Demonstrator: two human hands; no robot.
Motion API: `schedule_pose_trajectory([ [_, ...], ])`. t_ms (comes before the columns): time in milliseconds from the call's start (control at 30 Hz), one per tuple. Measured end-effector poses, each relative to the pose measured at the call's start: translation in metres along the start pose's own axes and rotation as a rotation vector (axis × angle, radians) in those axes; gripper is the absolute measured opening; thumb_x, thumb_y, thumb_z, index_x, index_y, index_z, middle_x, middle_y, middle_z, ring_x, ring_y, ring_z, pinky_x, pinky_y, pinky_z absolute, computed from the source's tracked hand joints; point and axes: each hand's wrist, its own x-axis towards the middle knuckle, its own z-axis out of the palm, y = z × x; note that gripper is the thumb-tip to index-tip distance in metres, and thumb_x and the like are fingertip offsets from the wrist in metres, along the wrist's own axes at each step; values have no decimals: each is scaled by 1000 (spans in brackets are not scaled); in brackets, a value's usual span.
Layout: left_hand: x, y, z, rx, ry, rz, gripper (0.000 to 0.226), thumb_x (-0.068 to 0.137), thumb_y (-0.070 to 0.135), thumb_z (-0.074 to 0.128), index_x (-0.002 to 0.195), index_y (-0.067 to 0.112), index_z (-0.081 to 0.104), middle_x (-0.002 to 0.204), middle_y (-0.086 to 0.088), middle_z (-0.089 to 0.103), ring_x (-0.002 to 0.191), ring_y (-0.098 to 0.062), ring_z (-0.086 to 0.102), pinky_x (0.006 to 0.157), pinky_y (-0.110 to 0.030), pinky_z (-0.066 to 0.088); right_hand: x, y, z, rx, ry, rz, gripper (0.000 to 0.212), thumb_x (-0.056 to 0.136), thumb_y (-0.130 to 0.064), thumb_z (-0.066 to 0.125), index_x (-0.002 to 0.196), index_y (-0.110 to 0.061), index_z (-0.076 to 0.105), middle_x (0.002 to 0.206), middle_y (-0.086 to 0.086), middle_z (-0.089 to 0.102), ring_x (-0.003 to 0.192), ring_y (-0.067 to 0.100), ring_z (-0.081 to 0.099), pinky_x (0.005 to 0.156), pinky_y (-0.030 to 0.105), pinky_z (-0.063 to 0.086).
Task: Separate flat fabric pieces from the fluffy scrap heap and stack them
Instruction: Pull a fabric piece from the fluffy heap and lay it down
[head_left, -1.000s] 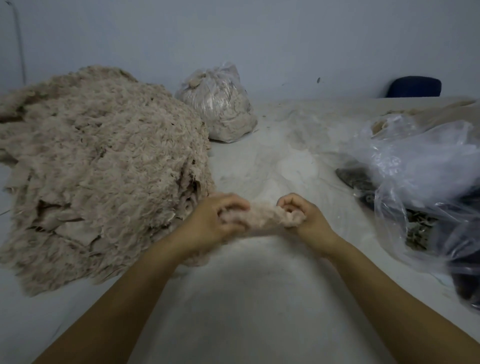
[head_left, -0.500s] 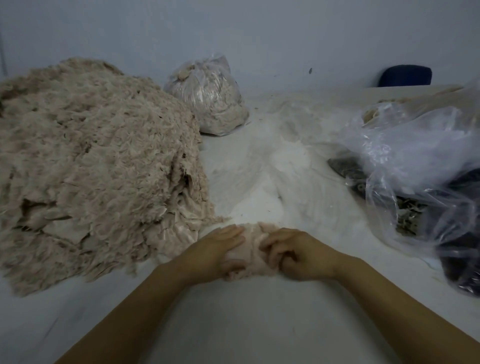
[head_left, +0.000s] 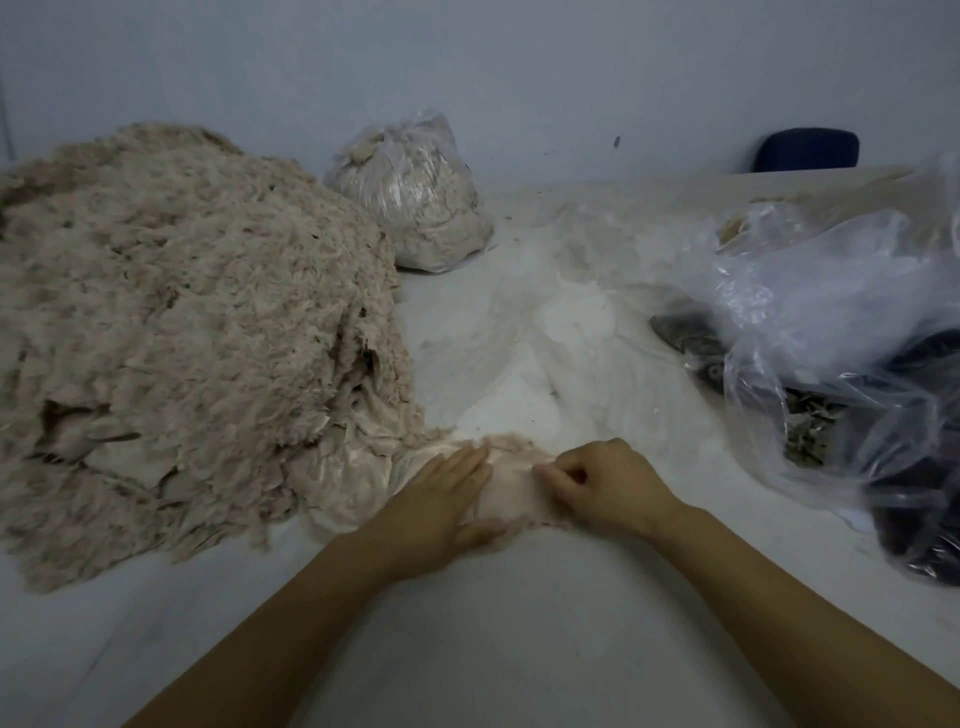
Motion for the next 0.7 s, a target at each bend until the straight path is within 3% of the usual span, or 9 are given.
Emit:
schedule_pose_trajectory([
  [67,-4,-4,-6,-207,27,-19,86,83,64,49,151,22,16,155,19,-3,141,6,-6,109,-8,-4,9,9,-3,104,88,167,44,92,-38,57,53,-19,47,53,-5,50,53,11,47,59,29,42],
  [133,0,-5,-15,-352,182,-81,92,74,69,56,149,24,25,153,21,8,142,4,7,109,-11,5,18,7,-3,215,97,216,17,84,-41,67,75,-28,60,73,-9,60,69,8,56,67,25,47],
  [233,11,4,-14,-345,251,-236,102,74,71,55,151,17,15,158,4,15,143,-9,14,109,-21,11,39,-8,9,281,-10,176,47,75,-44,76,115,-31,56,97,-8,54,81,7,54,73,21,42],
  [300,13,11,0,-170,134,-251,115,71,82,40,151,10,0,160,-4,3,146,-14,5,111,-21,2,54,-18,21,243,-8,127,39,81,-40,71,114,-24,59,99,-2,55,88,15,57,75,24,41],
  [400,9,10,17,89,134,-231,129,54,93,-5,149,7,-9,159,-9,-8,147,-16,-7,112,-24,-13,69,-19,28,130,90,252,21,96,-31,52,98,-13,64,98,7,66,92,22,60,71,27,41],
  [500,11,7,20,83,152,-247,127,56,92,2,149,7,-9,159,-9,-10,146,-16,-9,112,-25,-13,69,-13,24,137,312,346,21,101,-22,42,100,-8,59,99,8,61,92,23,58,72,29,42],
  [600,13,7,20,103,158,-263,127,57,90,8,149,6,-10,159,-10,-10,146,-17,-10,114,-27,-12,48,-20,22,265,443,94,21,100,-11,43,104,-5,63,105,9,63,96,23,58,84,26,42],
  [633,13,6,21,136,149,-280,126,56,90,6,149,5,-9,159,-12,-10,146,-19,-11,115,-30,-12,39,-22,26,288,385,-40,22,100,-10,44,108,-4,64,109,9,64,101,22,59,91,25,41],
  [700,13,5,21,223,115,-305,117,66,86,7,149,5,-8,158,-14,-13,146,-22,-14,116,-36,-13,23,-23,37,201,97,-228,34,102,-20,42,130,-7,55,132,9,56,123,18,49,108,21,29],
])
